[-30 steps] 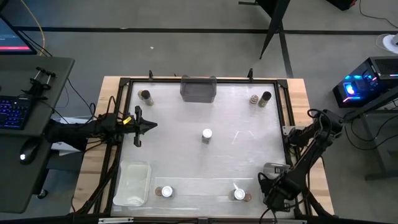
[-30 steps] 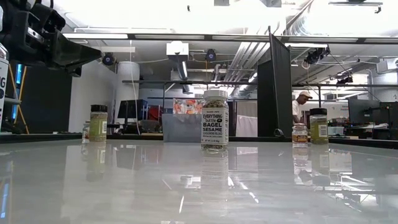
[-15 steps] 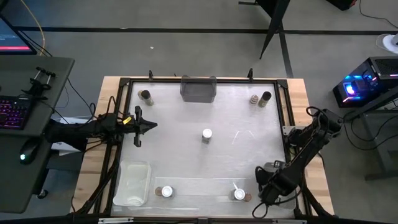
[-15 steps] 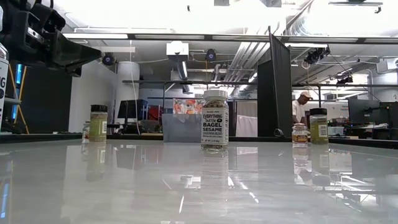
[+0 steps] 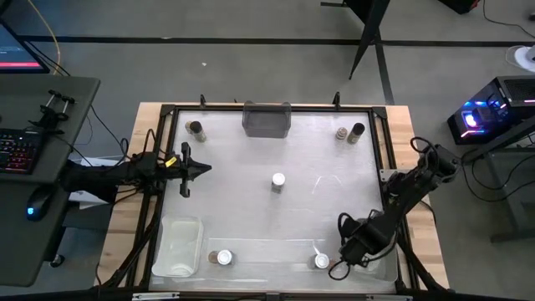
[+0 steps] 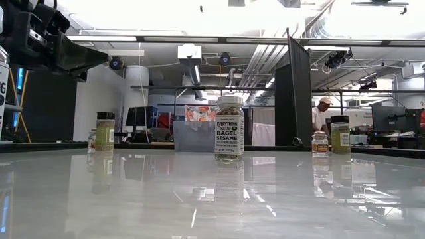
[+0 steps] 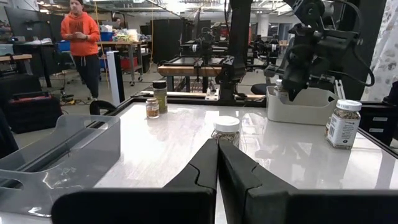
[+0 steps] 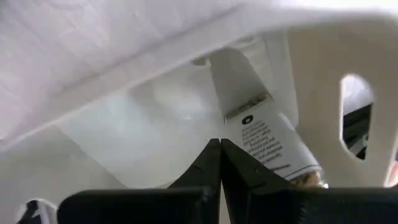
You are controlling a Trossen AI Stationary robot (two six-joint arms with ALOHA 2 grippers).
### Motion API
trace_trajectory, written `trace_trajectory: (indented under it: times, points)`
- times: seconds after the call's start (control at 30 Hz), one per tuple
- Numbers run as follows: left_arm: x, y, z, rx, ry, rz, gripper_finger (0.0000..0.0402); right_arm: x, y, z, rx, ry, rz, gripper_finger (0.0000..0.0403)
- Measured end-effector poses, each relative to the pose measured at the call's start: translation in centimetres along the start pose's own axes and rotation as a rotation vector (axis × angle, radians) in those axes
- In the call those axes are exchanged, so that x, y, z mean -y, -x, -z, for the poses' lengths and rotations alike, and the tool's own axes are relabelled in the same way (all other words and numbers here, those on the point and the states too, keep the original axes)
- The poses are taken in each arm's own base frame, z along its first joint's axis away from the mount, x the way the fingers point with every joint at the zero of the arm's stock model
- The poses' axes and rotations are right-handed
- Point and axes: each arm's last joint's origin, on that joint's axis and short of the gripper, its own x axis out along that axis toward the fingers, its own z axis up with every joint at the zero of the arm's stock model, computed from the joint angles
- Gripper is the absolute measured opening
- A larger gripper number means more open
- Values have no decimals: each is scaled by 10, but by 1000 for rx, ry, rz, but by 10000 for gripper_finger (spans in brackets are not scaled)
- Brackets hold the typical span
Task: Sort spices by type
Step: Put the top right white seasoning bottle into the gray bin
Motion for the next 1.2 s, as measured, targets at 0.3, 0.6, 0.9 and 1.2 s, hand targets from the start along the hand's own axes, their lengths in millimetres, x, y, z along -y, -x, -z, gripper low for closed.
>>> trace_trajectory:
  times: [0.3,0.6,0.9,1.2]
  points:
    - [0,0,0,0,0,0,0,19,16,-16,17,-69,15,0]
    - [0,0,0,1,0,0,0,16,16,-20,-51,-20,-50,0]
    - [0,0,0,0,0,0,0,19,14,-21,-109,97,-32,0]
    - [0,0,0,0,0,0,0,17,5,-30,-186,200,-12,0]
